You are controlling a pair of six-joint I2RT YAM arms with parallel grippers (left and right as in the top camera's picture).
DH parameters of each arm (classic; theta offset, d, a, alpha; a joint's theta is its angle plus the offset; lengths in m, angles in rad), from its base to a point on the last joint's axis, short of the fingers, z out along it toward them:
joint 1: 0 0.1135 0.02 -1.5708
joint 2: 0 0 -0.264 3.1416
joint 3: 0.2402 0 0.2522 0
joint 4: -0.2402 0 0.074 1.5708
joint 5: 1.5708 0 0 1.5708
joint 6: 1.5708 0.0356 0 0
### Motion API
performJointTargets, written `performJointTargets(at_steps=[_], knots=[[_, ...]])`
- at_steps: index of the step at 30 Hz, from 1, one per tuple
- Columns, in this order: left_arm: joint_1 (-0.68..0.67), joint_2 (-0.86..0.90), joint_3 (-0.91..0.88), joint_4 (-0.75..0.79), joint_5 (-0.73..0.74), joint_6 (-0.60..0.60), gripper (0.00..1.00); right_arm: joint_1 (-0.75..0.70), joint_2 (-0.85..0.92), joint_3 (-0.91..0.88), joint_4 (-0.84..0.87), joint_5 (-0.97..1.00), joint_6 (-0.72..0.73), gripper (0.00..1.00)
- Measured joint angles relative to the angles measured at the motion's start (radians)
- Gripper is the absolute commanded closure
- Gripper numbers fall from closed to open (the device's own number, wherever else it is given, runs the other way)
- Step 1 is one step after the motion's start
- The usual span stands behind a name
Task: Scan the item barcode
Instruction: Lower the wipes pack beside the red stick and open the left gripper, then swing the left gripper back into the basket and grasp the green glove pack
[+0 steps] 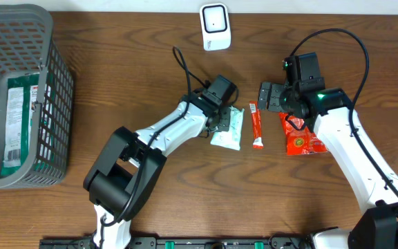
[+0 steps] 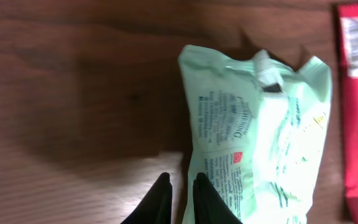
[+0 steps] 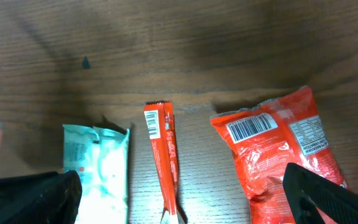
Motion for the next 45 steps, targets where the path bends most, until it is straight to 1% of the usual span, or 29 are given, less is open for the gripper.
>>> performJointTargets(at_steps=[7, 13, 18, 25, 26, 29, 31, 34, 36, 38, 40, 41, 43, 45], knots=[[-0.04, 0.0, 0.0, 0.026, 0.012, -0.002, 0.85, 0.0, 0.0, 0.0, 0.0, 0.0, 0.0, 0.01], [-0.047, 0.0, 0.0, 0.036, 0.016, -0.028, 0.83, 0.0, 0.0, 0.0, 0.0, 0.0, 0.0, 0.01], [-0.05, 0.0, 0.0, 0.062, 0.065, -0.028, 0.83, 0.0, 0.0, 0.0, 0.0, 0.0, 0.0, 0.01], [-0.048, 0.0, 0.0, 0.064, 0.091, -0.027, 0.83, 0.0, 0.0, 0.0, 0.0, 0.0, 0.0, 0.01], [-0.047, 0.0, 0.0, 0.064, 0.092, -0.027, 0.77, 0.0, 0.0, 0.0, 0.0, 0.0, 0.0, 0.01], [-0.034, -0.001, 0.003, 0.034, 0.098, -0.018, 0.68, 0.0, 0.0, 0.0, 0.0, 0.0, 0.0, 0.01], [-0.014, -0.007, 0.021, -0.024, 0.099, 0.001, 0.62, 0.0, 0.0, 0.0, 0.0, 0.0, 0.0, 0.01], [0.038, -0.039, 0.1, -0.161, 0.091, 0.041, 0.44, 0.0, 0.0, 0.0, 0.0, 0.0, 0.0, 0.01], [0.089, -0.079, 0.189, -0.254, 0.067, 0.075, 0.4, 0.0, 0.0, 0.0, 0.0, 0.0, 0.0, 0.01], [0.154, -0.125, 0.32, -0.395, 0.036, 0.107, 0.34, 0.0, 0.0, 0.0, 0.0, 0.0, 0.0, 0.01], [0.23, -0.18, 0.44, -0.476, -0.009, 0.141, 0.28, 0.0, 0.0, 0.0, 0.0, 0.0, 0.0, 0.01], [0.27, -0.206, 0.497, -0.514, -0.036, 0.157, 0.27, 0.0, 0.0, 0.0, 0.0, 0.0, 0.0, 0.01], [0.372, -0.272, 0.596, -0.546, -0.111, 0.185, 0.25, 0.0, 0.0, 0.0, 0.0, 0.0, 0.0, 0.01], [0.468, -0.327, 0.639, -0.545, -0.174, 0.199, 0.24, 0.0, 0.0, 0.0, 0.0, 0.0, 0.0, 0.01]])
